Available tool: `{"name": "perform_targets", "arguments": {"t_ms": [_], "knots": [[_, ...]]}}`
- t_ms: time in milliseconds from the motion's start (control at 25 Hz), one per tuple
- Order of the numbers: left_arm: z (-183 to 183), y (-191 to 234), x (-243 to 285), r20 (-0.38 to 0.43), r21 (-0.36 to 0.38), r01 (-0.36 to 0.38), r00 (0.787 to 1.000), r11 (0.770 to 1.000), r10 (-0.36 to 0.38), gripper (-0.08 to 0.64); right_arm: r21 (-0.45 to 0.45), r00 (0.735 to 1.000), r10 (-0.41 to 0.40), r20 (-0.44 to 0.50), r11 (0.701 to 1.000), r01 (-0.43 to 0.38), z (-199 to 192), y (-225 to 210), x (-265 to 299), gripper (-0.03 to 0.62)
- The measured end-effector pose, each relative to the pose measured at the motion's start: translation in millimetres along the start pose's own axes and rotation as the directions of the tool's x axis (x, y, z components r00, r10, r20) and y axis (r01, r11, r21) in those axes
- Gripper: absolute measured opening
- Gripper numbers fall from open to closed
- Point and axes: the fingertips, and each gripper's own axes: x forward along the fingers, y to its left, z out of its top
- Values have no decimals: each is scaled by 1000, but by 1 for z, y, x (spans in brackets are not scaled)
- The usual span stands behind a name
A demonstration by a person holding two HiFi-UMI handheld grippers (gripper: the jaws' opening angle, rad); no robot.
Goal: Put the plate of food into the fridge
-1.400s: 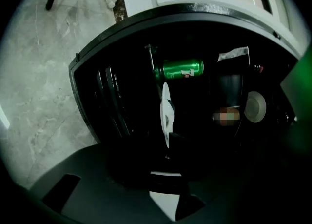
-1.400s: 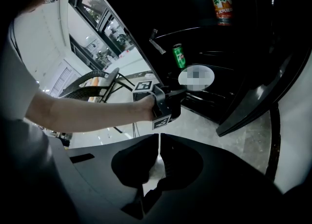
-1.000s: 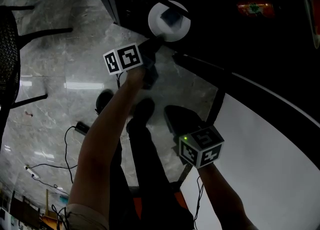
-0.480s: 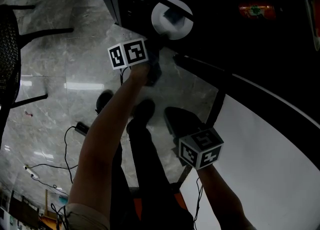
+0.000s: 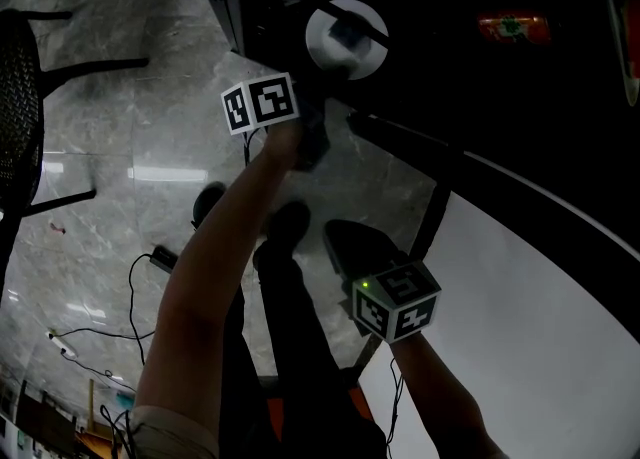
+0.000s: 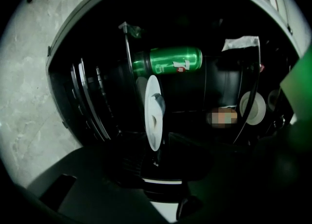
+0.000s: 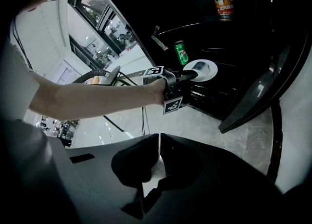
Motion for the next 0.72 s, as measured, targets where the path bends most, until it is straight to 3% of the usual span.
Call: {"name": "perform_targets", "arguments": {"t_ms": [120,320,400,720], "knots": [[-5,0,-10,-13,13,-6,1000,1000,6,132,-1,1000,5,-2,1000,-5,-1,1,2,28],[6,19,-33,55,35,-94,994,995,92,108,-7,1000,13,-5,1000,-13,0,3,8,28],[9,17,-32,52,54,-97,994,994,94,51,-8,1000,19,-6,1000,-19,1,6,11,28],[7,13,-19,32,88,-118,993,989,115,40,-15,1000,21,-20,1000,-22,-3,4,8,28]]}}
